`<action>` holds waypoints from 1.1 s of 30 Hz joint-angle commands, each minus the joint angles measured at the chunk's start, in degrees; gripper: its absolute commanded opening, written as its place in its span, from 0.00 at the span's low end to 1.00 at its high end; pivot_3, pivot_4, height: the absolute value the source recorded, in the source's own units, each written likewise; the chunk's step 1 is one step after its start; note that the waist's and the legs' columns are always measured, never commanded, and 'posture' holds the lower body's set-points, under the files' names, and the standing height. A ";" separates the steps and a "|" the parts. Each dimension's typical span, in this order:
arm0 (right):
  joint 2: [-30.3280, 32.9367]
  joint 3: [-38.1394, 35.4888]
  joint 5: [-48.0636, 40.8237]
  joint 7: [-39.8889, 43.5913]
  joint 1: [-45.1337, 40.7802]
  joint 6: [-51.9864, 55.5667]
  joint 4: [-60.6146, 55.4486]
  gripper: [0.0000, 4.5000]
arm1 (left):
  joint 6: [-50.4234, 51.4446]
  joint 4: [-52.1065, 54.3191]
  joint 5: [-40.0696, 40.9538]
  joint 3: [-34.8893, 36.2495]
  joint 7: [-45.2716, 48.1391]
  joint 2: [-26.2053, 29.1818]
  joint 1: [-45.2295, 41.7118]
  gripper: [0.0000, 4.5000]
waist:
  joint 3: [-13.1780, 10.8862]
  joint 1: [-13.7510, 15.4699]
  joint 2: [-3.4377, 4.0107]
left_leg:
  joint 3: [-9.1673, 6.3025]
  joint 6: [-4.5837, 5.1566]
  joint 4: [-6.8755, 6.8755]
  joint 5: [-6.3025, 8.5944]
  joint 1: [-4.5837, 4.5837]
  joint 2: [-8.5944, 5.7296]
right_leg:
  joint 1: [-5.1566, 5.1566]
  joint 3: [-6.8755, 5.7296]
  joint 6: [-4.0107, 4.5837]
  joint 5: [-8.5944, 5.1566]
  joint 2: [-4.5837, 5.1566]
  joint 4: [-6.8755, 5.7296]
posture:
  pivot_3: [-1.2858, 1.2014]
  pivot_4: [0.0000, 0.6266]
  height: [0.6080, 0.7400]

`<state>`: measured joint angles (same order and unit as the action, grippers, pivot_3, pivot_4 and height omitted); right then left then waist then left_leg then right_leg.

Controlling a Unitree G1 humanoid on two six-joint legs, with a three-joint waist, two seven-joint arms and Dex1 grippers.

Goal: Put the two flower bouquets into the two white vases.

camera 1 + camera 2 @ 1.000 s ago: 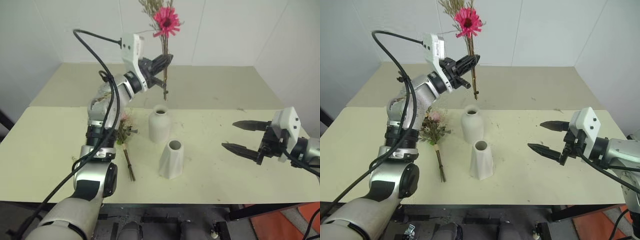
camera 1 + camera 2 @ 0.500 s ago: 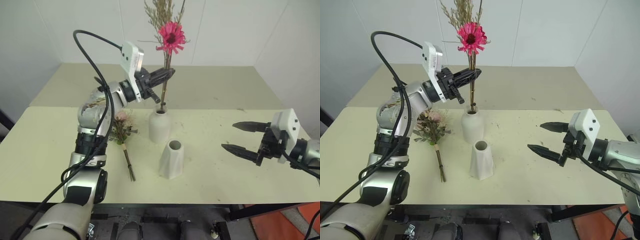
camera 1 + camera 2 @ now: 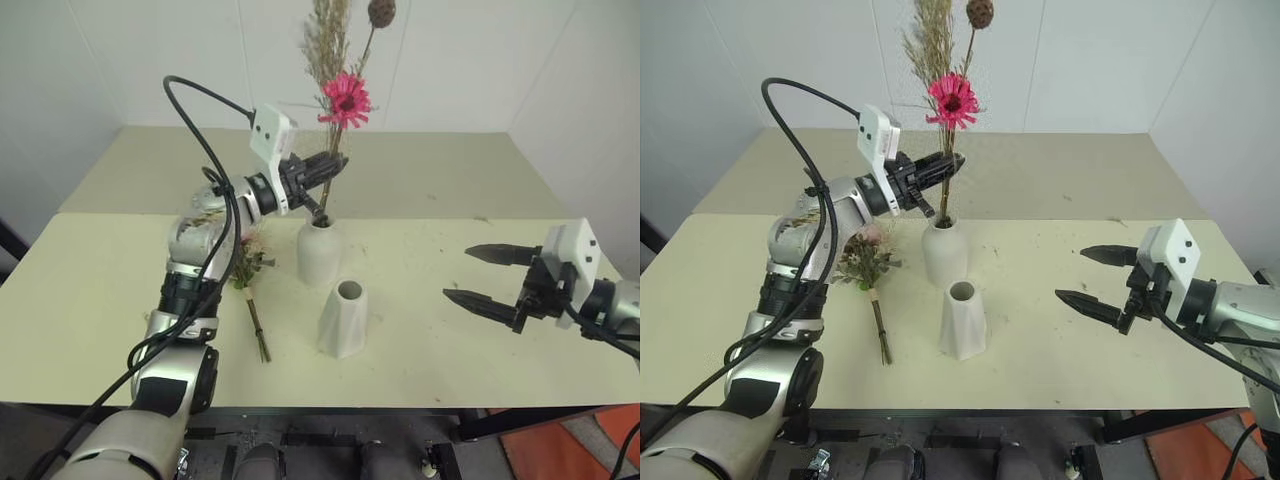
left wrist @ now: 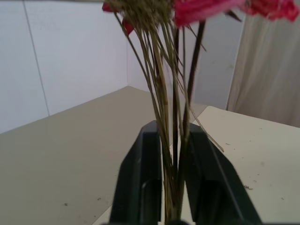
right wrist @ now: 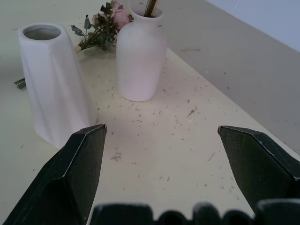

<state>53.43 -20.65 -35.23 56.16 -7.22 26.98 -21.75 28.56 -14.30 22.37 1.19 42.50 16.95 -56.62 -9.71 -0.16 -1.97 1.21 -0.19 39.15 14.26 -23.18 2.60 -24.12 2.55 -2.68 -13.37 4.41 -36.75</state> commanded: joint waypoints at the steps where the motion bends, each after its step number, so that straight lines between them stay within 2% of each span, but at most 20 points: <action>1: 0.01 -2.65 -1.46 -0.37 0.33 0.17 -1.76 1.00 | 1.77 4.57 1.43 1.12 0.63 1.95 0.55 0.44 | 0.00 -0.19 0.00 | 0.00 0.00 0.00 0.00 0.00 0.00 | 0.00 0.00 0.00 0.00 0.00 0.00 | 0.52 0.24 1.00; 6: -0.16 -3.13 -1.54 -0.58 1.25 0.31 -2.48 1.00 | 9.09 15.86 3.75 4.25 -0.94 8.73 7.45 0.80 | 0.01 -0.90 0.02 | 0.00 0.00 -0.01 0.00 0.00 0.05 | -0.03 0.03 0.00 0.00 -0.01 -0.01 | 0.52 0.24 1.00; 8: -0.28 -3.28 -1.47 -0.51 1.71 0.23 -2.57 1.00 | 15.01 22.05 5.42 6.54 -1.69 13.56 12.25 0.95 | 0.01 -0.90 0.02 | 0.00 0.00 -0.01 0.00 0.03 0.06 | -0.03 0.03 0.00 0.00 -0.02 -0.06 | 0.52 0.24 1.00; 9: -0.34 -3.27 -1.41 -0.47 1.85 0.19 -2.56 1.00 | 18.36 24.88 5.75 7.18 -2.05 16.34 14.43 0.99 | 0.01 -0.99 0.03 | 0.01 0.00 -0.01 0.00 0.06 0.07 | -0.02 0.04 0.00 0.00 -0.02 -0.07 | 0.52 0.24 1.00; 11: -0.39 -3.23 -1.36 -0.34 1.87 0.17 -2.44 1.00 | 23.68 28.42 7.07 8.11 -3.03 20.02 17.09 0.99 | 0.01 -0.87 0.02 | 0.01 0.00 -0.01 0.00 0.08 0.10 | -0.02 0.05 0.01 -0.01 -0.05 -0.10 | 0.52 0.24 1.00; 15: -0.19 -2.55 -1.14 0.43 1.21 -0.16 -1.59 1.00 | 40.25 31.36 5.24 4.28 -9.04 25.79 16.52 0.99 | 0.00 0.27 0.01 | -0.03 -0.02 0.03 -0.01 0.09 0.08 | 0.07 -0.06 0.01 -0.01 -0.02 -0.11 | 0.52 0.24 1.00; 17: -0.05 -1.78 -0.90 0.91 0.23 -0.38 -0.85 1.00 | 52.28 29.05 4.59 1.17 -12.31 26.28 13.41 0.99 | 0.00 0.64 0.00 | -0.03 -0.02 0.03 -0.01 0.11 0.07 | 0.10 -0.06 0.00 -0.02 -0.02 -0.09 | 0.52 0.24 1.00; 20: -0.10 -1.00 -0.58 1.37 -0.82 -0.63 -0.21 1.00 | 62.11 26.46 5.56 -2.08 -14.36 25.05 10.71 0.99 | 0.00 0.60 0.00 | -0.05 -0.02 0.03 -0.01 0.09 0.05 | 0.07 -0.06 0.00 -0.02 -0.03 -0.09 | 0.52 0.24 1.00; 27: -0.53 -0.75 -0.30 0.98 -1.31 -0.61 -0.74 1.00 | 63.94 21.66 6.54 -7.58 -23.12 19.11 12.11 0.99 | 0.00 0.28 0.01 | -0.08 -0.01 0.01 0.00 0.03 0.05 | -0.01 -0.05 0.05 -0.04 -0.04 -0.10 | 0.52 0.24 1.00; 31: -0.82 -1.74 -0.52 0.31 -0.38 -0.38 -1.75 1.00 | 63.94 20.69 6.80 -8.18 -27.66 16.42 13.22 0.99 | 0.01 0.02 0.02 | -0.09 -0.01 0.01 0.00 0.06 0.05 | 0.00 -0.03 0.06 -0.04 -0.04 -0.14 | 0.52 0.24 1.00; 33: -0.94 -2.00 -0.57 0.12 0.28 -0.34 -2.39 1.00 | 63.94 20.55 6.94 -8.31 -28.94 15.91 12.91 0.90 | 0.02 0.02 0.04 | -0.09 -0.01 0.01 0.00 0.13 0.03 | 0.07 -0.02 0.05 -0.04 -0.02 -0.14 | 0.52 0.24 1.00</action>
<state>52.43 -20.66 -35.07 56.78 -7.14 27.26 -22.18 92.22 6.50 29.18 -7.08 14.66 32.96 -43.77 -9.68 -0.14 -1.93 1.13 -0.20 39.16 14.25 -23.03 2.63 -24.03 2.53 -2.62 -13.41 4.39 -36.91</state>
